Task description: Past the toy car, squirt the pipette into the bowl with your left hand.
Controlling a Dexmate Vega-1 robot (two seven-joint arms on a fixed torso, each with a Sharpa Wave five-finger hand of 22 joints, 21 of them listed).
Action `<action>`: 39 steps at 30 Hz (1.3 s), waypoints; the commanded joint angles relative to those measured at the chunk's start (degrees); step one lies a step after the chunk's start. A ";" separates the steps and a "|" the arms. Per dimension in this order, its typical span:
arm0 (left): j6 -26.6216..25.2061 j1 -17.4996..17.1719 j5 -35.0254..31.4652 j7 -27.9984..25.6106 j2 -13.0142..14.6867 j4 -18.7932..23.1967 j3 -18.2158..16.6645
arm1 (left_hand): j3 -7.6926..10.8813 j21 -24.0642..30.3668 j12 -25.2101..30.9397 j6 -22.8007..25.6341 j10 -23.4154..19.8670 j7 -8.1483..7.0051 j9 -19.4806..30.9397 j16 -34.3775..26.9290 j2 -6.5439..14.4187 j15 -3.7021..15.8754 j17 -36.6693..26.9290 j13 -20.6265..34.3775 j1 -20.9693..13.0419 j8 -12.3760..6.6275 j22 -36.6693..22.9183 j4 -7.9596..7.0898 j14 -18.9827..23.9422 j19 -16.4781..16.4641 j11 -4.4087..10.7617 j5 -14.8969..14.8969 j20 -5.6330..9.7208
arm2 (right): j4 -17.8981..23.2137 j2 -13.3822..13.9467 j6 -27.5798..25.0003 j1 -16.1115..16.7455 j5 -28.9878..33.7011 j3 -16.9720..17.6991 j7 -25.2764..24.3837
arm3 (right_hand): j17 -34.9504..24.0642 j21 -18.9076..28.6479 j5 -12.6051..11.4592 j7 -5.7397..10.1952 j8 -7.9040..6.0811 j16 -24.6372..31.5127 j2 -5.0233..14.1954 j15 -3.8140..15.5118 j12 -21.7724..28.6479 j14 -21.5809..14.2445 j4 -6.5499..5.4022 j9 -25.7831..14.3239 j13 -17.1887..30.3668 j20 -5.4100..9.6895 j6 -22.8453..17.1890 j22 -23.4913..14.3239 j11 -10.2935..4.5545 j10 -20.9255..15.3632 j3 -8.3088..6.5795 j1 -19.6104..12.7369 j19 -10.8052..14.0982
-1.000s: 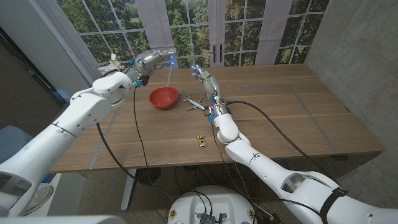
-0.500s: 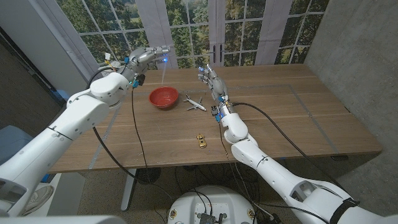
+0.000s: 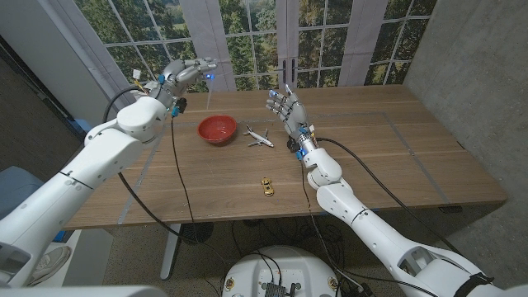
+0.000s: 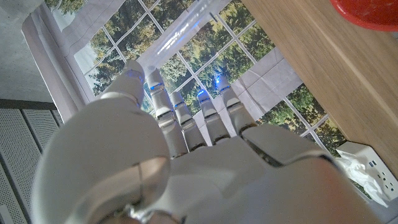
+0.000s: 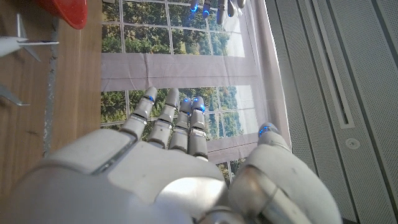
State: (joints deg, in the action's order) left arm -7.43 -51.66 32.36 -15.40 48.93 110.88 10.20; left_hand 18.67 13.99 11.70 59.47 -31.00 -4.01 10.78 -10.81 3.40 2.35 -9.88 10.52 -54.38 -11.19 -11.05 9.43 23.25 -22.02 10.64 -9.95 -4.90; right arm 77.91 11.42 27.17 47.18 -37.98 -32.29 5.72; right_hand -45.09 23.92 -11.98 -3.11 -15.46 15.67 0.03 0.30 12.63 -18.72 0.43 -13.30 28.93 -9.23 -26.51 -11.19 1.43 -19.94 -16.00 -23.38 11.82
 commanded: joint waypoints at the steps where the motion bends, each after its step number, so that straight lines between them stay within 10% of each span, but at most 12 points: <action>1: 1.60 1.07 -4.56 -0.78 -0.74 -2.45 0.34 | -0.16 0.04 -0.16 0.18 -0.24 -0.27 0.09 0.04 -0.05 4.34 -0.04 0.12 -0.11 0.23 -0.28 -0.02 0.42 -0.25 0.14 0.08 0.50 | 3.55 1.43 -6.21 1.33 -10.28 2.44 7.09 | 0.14 -0.33 -0.16 -0.28 0.25 -0.12 0.03 -0.39 -0.01 0.36 0.47 0.02 -0.11 -0.27 -0.12 -0.05 0.11 -0.02 -0.01 0.11 -0.60; 30: 5.95 3.19 -15.94 -4.36 -2.27 -8.74 1.89 | -0.46 0.03 -0.16 1.07 -0.39 -1.48 0.06 0.01 -0.16 4.89 -0.03 0.12 -0.11 0.07 -0.24 0.03 0.65 -0.35 1.16 0.10 0.76 | 8.25 2.55 -22.41 4.97 -31.71 9.45 18.29 | 1.16 -0.98 -0.31 -0.63 0.77 -0.92 0.84 -0.38 -0.37 1.18 1.28 0.36 -1.03 -0.25 -0.28 -0.04 0.39 -0.19 -0.23 0.46 -1.61; 32: 6.23 3.05 -17.10 -5.06 -2.30 -9.07 1.97 | -0.47 0.02 -0.20 1.15 -0.31 -1.45 0.06 0.01 -0.17 4.94 -0.03 0.12 -0.11 0.05 -0.24 0.03 0.67 -0.33 1.20 0.10 0.76 | 3.10 -0.31 -23.20 4.28 -38.00 11.39 29.36 | 1.22 -0.98 -0.32 -0.57 0.78 -0.93 0.89 -0.26 -0.37 1.14 1.33 0.38 -1.08 -0.21 -0.32 -0.04 0.42 -0.24 -0.24 0.49 -1.56; 39: 7.69 3.04 -18.83 -5.85 -2.97 -11.09 1.99 | -0.53 0.04 -0.19 1.35 -0.38 -1.69 0.05 0.02 -0.18 4.94 -0.03 0.12 -0.09 0.04 -0.23 0.02 0.69 -0.41 1.24 0.11 0.87 | 4.83 -0.11 -25.18 4.98 -37.64 11.85 26.65 | 1.52 -1.34 -0.35 -0.90 1.02 -1.17 1.23 -0.58 -0.52 1.46 1.52 0.44 -1.33 -0.41 -0.11 -0.05 0.58 -0.08 -0.29 0.72 -2.29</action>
State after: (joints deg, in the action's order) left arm -1.63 -48.64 17.18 -19.60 46.67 102.35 11.99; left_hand 18.19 13.99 11.43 60.51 -31.41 -5.45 10.57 -10.82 3.40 2.66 -9.89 10.52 -54.38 -11.19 -11.05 9.44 23.55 -22.44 11.47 -9.95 -4.49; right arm 83.85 12.75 5.61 51.48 -70.06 -22.66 26.30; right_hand -43.51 22.85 -11.97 -3.59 -14.80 14.60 0.78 -0.32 12.18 -17.49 1.76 -12.77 27.61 -9.63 -26.38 -11.20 1.65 -19.75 -16.22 -22.62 9.78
